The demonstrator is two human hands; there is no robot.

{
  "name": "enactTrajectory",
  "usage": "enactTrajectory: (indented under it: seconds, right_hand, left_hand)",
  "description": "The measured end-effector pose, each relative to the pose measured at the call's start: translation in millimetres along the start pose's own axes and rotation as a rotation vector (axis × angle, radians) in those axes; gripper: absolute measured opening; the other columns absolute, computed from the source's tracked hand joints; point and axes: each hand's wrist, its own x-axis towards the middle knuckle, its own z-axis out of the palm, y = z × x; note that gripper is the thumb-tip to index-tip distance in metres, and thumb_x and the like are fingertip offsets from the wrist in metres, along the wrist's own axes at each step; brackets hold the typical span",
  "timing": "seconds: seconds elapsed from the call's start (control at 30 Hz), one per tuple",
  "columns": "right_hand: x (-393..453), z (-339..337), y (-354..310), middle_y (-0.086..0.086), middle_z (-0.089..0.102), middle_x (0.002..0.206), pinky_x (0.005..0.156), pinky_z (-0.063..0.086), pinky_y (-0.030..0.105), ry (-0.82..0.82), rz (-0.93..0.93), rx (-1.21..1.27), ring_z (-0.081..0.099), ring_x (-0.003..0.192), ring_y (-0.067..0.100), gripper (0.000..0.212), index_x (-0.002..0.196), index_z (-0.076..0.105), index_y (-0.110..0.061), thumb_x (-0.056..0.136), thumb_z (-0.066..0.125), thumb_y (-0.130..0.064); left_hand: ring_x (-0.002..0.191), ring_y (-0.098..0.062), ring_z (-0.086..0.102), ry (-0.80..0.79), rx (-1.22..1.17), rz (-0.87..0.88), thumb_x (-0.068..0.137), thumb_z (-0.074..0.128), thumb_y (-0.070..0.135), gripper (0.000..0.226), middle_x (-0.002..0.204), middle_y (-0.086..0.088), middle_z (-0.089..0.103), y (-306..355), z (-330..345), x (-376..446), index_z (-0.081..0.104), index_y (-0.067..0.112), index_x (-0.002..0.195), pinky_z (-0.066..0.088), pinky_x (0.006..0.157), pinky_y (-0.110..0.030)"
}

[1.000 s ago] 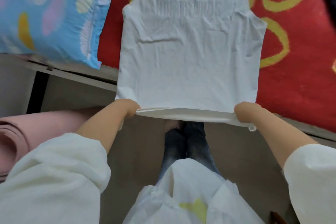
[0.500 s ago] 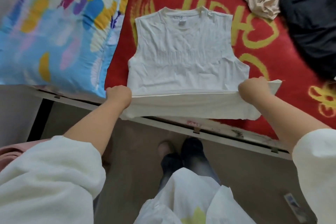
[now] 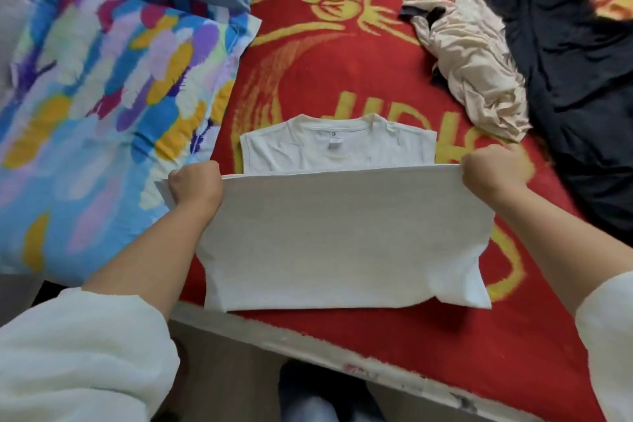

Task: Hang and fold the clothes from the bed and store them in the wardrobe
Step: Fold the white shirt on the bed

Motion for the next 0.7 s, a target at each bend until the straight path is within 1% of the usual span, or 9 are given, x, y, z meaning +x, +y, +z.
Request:
enactTrajectory:
  seconds: [0.07, 0.2, 0.27, 0.37, 0.47, 0.57, 0.6, 0.67, 0.7]
  right_hand:
    - [22.9, 4.3, -3.2, 0.010, 0.063, 0.085, 0.090, 0.033, 0.032, -0.001, 0.005, 0.035, 0.053, 0.088, 0.027, 0.025, 0.090, 0.069, -0.006, 0.080, 0.048, 0.002]
    - [70.8, 10.7, -7.8, 0.010, 0.048, 0.070, 0.101, 0.023, 0.037, 0.024, 0.021, 0.051, 0.048, 0.085, 0.028, 0.024, 0.084, 0.067, 0.001, 0.076, 0.047, 0.008]
    - [97.7, 17.3, -9.2, 0.013, 0.051, 0.070, 0.103, 0.022, 0.039, 0.058, 0.028, 0.066, 0.050, 0.088, 0.030, 0.024, 0.083, 0.067, 0.002, 0.075, 0.045, 0.008]
    - [137.6, 28.6, -13.3, 0.019, 0.059, 0.069, 0.101, 0.023, 0.042, 0.144, 0.038, 0.127, 0.049, 0.077, 0.032, 0.034, 0.074, 0.067, 0.005, 0.074, 0.033, 0.007]
    - [172.9, 42.3, -19.7, 0.021, 0.063, 0.066, 0.099, 0.026, 0.050, 0.214, 0.040, 0.045, 0.054, 0.077, 0.035, 0.027, 0.067, 0.066, 0.007, 0.068, 0.040, 0.014]
    - [193.5, 51.6, -26.3, 0.015, 0.064, 0.087, 0.106, 0.018, 0.041, 0.016, 0.053, 0.025, 0.048, 0.099, 0.031, 0.024, 0.088, 0.067, 0.001, 0.079, 0.046, 0.008]
    - [201.0, 56.4, -28.1, 0.012, 0.062, 0.087, 0.108, 0.016, 0.040, -0.042, 0.056, 0.024, 0.046, 0.103, 0.030, 0.024, 0.093, 0.066, -0.001, 0.081, 0.046, 0.006]
    - [213.8, 71.8, -34.2, 0.012, 0.056, 0.075, 0.106, 0.020, 0.044, -0.013, 0.065, 0.048, 0.047, 0.101, 0.032, 0.026, 0.090, 0.067, 0.002, 0.082, 0.041, 0.004]
    - [219.8, 79.8, -36.9, 0.016, 0.056, 0.069, 0.099, 0.028, 0.049, 0.057, 0.085, 0.067, 0.051, 0.091, 0.035, 0.030, 0.079, 0.067, 0.005, 0.077, 0.038, 0.004]
  left_hand:
    - [0.114, -0.035, 0.051, 0.010, -0.012, -0.001, 0.094, 0.034, -0.001, 0.032, 0.120, -0.021, 0.056, 8.1, 2.0, 23.2, 0.056, 0.003, 0.117, 0.036, 0.094, -0.035]
    - [0.115, -0.037, 0.048, -0.015, -0.046, -0.020, 0.095, 0.032, 0.002, 0.031, 0.120, -0.023, 0.055, 26.0, 7.4, 72.4, 0.059, 0.004, 0.111, 0.033, 0.094, -0.034]
    - [0.117, -0.036, 0.047, -0.009, -0.077, -0.053, 0.095, 0.034, 0.002, 0.031, 0.120, -0.023, 0.055, 37.9, 11.0, 104.4, 0.060, 0.003, 0.111, 0.031, 0.096, -0.034]
    - [0.115, -0.035, 0.051, -0.014, -0.028, -0.033, 0.092, 0.037, -0.001, 0.031, 0.117, -0.020, 0.059, 56.1, 16.4, 143.8, 0.061, 0.005, 0.111, 0.032, 0.097, -0.034]
    - [0.114, -0.033, 0.052, -0.004, 0.016, -0.014, 0.092, 0.038, 0.000, 0.032, 0.117, -0.017, 0.060, 73.4, 25.4, 180.1, 0.061, 0.007, 0.112, 0.031, 0.097, -0.032]
    - [0.115, -0.030, 0.052, -0.030, 0.062, -0.007, 0.092, 0.037, 0.002, 0.033, 0.119, -0.014, 0.060, 88.0, 42.1, 202.5, 0.061, 0.009, 0.114, 0.029, 0.098, -0.031]
    - [0.115, -0.029, 0.052, -0.032, 0.072, -0.003, 0.092, 0.037, 0.003, 0.034, 0.119, -0.012, 0.060, 93.0, 48.0, 210.1, 0.061, 0.011, 0.114, 0.029, 0.098, -0.031]
    - [0.114, -0.027, 0.052, -0.037, 0.079, -0.001, 0.091, 0.038, 0.003, 0.034, 0.117, -0.010, 0.061, 99.2, 58.7, 222.5, 0.062, 0.013, 0.112, 0.028, 0.097, -0.030]
    - [0.113, -0.027, 0.052, -0.034, 0.083, -0.005, 0.091, 0.038, 0.003, 0.034, 0.115, -0.010, 0.062, 100.1, 64.9, 228.8, 0.063, 0.014, 0.110, 0.028, 0.096, -0.030]
